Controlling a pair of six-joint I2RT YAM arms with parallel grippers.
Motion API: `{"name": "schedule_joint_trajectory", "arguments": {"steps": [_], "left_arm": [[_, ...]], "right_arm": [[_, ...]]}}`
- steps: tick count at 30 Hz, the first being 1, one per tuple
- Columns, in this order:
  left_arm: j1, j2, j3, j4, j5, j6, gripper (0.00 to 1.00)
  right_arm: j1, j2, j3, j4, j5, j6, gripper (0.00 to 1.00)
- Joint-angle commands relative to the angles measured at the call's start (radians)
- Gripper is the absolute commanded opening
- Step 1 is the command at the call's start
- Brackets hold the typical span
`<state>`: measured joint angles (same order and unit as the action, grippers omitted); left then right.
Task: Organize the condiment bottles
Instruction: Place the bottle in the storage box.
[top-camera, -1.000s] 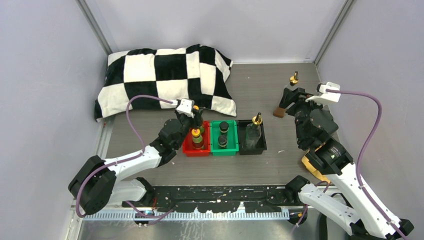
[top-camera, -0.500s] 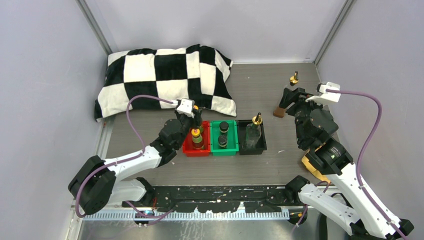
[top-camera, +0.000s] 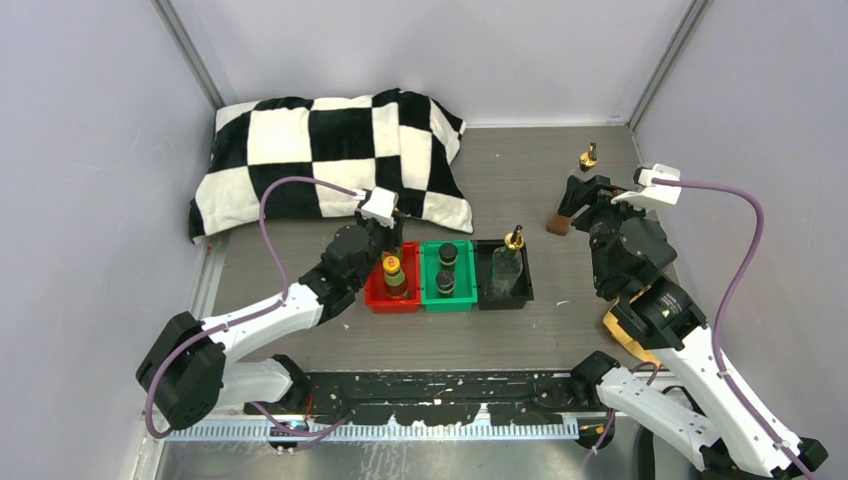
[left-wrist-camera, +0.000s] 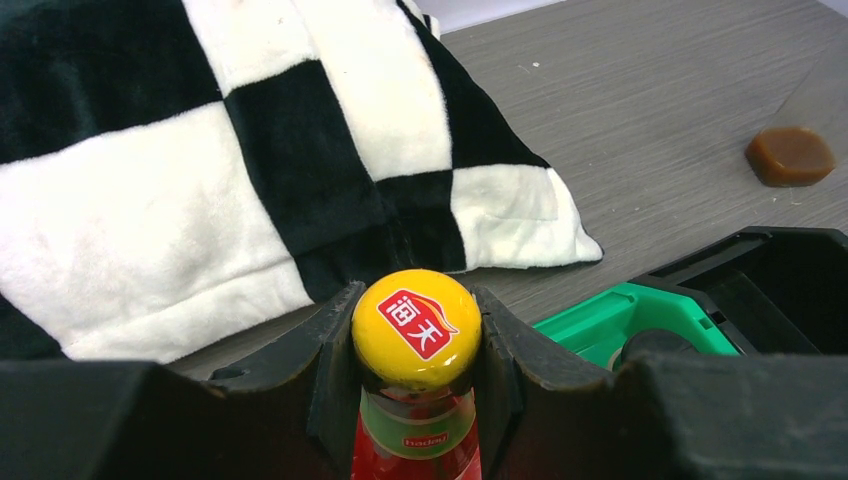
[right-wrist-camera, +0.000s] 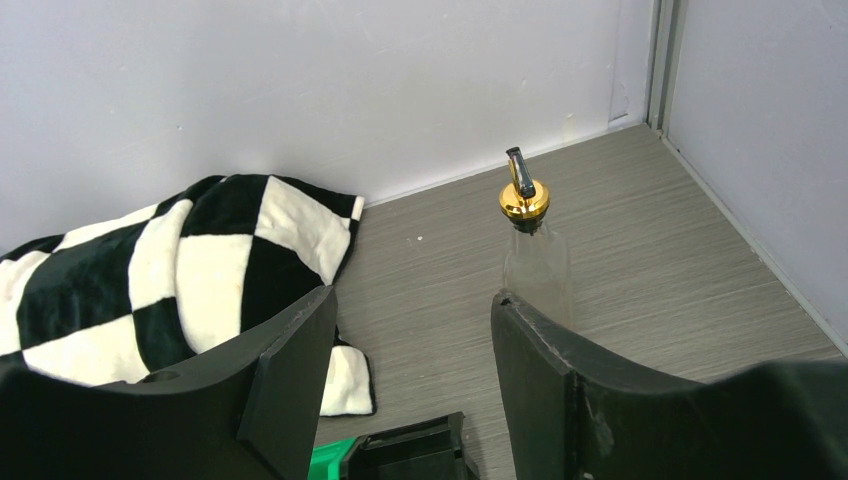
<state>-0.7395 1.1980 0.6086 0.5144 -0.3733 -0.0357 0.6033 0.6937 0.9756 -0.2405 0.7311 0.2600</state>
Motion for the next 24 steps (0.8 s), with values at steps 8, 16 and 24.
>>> {"name": "schedule_joint_trajectory", "arguments": {"steps": [8,16,24], "left_arm": [[0.004,-0.03,0.038,0.144,-0.019,-0.013,0.0],[0.005,-0.003,0.011,0.178,-0.027,-0.048,0.01],[0.005,0.017,-0.014,0.189,-0.034,-0.098,0.01]], "right_arm": [[0.005,-0.006,0.005,0.03,0.004,-0.008,0.64],[0.005,-0.001,0.003,0.033,0.007,-0.012,0.64],[0.005,0.014,0.006,0.035,0.007,-0.013,0.64]]}}
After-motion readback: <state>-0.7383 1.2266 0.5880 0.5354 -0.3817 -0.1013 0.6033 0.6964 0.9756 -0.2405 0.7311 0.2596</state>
